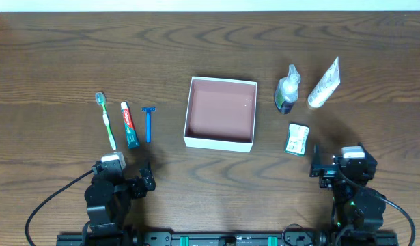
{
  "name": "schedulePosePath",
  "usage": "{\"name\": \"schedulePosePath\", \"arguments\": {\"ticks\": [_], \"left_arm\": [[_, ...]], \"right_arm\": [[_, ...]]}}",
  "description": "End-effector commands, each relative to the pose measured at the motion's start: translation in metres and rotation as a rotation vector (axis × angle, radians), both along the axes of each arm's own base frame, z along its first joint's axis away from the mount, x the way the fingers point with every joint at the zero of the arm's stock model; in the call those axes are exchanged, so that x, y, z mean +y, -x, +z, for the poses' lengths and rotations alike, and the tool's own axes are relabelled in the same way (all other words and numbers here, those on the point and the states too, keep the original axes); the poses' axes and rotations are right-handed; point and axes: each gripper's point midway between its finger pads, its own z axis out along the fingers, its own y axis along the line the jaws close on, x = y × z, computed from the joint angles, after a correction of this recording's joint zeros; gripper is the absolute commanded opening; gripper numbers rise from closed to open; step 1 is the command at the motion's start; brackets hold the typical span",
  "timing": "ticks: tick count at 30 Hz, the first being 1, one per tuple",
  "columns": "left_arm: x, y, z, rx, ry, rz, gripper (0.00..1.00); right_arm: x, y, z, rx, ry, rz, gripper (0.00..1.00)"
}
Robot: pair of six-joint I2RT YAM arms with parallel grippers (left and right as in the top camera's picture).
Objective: Pack container
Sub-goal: 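Move the right gripper toward the blue-liquid bottle, then grasp the blue-liquid bottle with the right gripper and lift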
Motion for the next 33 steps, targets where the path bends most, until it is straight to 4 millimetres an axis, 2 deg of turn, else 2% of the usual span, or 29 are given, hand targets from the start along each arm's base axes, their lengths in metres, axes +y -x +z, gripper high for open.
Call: {"name": "schedulePosePath", "arguments": {"ticks": [1, 3, 7, 10, 14, 17, 22, 24, 27, 28, 30, 33], "left_arm": [[-0.001, 0.000, -0.003, 0.000, 0.011, -0.003, 0.98], [-0.001, 0.000, -0.003, 0.000, 0.011, -0.003, 0.98], [-0.001, 0.000, -0.003, 0.000, 0.011, -0.003, 0.98], [-0.001, 0.000, -0.003, 0.000, 0.011, -0.002, 0.98], [-0.001, 0.000, -0.003, 0.000, 0.011, -0.002, 0.98], [-0.001, 0.000, -0.003, 0.000, 0.011, -0.003, 0.98], [-0.001, 0.000, -0.003, 0.000, 0.011, -0.003, 0.98], [-0.001, 0.000, -0.003, 0.000, 0.011, -0.003, 0.98], [-0.001, 0.000, -0.003, 0.000, 0.011, -0.003, 0.98], [-0.001, 0.000, -0.003, 0.000, 0.011, -0.003, 0.98], [-0.001, 0.000, -0.003, 0.000, 0.011, -0.003, 0.98], [-0.001, 0.000, -0.003, 0.000, 0.011, -0.003, 0.98]], "right_arm": [[0.032, 0.000, 0.016, -0.063, -0.082, 0.179, 0.99], [0.042, 0.001, 0.024, -0.094, -0.087, 0.240, 0.99], [0.048, 0.002, 0.029, -0.108, -0.129, 0.267, 0.99], [0.048, 0.002, 0.045, -0.155, -0.238, 0.258, 0.99], [0.048, 0.004, 0.069, -0.172, -0.266, 0.257, 0.99], [0.047, 0.001, 0.090, -0.116, -0.274, 0.241, 0.99], [0.042, -0.024, 0.127, 0.115, -0.308, 0.186, 0.99], [0.058, -0.034, 0.151, 0.217, -0.346, 0.261, 0.99], [0.100, -0.035, 0.192, 0.336, -0.449, 0.507, 0.99], [0.107, -0.038, 0.203, 0.336, -0.456, 0.566, 0.99], [0.115, -0.051, 0.221, 0.331, -0.448, 0.631, 0.99], [0.109, -0.084, 0.225, 0.372, -0.427, 0.557, 0.99]]}}
